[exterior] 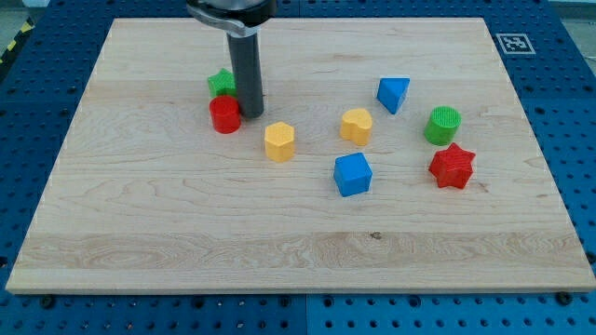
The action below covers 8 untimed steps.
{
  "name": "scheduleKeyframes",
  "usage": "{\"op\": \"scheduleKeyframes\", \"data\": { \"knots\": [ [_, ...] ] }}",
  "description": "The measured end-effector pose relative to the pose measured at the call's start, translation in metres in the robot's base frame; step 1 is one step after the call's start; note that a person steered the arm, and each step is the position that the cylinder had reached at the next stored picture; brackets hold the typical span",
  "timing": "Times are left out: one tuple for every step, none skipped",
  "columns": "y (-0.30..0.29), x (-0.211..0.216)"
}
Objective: Slide the blue triangle slightly towards the top center
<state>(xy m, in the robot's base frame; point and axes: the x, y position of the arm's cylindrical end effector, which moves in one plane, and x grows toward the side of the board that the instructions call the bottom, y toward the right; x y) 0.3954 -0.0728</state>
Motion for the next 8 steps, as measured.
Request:
{"op": "scheduleKeyframes", "data": {
  "knots": [
    [-0.014,0.008],
    [-0.014,0.008],
    [0.01,0.008],
    [0.066,0.007],
    [0.102,0.007],
    [0.105,0.007],
    [0.105,0.005],
    [0.111,-0.007]
  ]
}}
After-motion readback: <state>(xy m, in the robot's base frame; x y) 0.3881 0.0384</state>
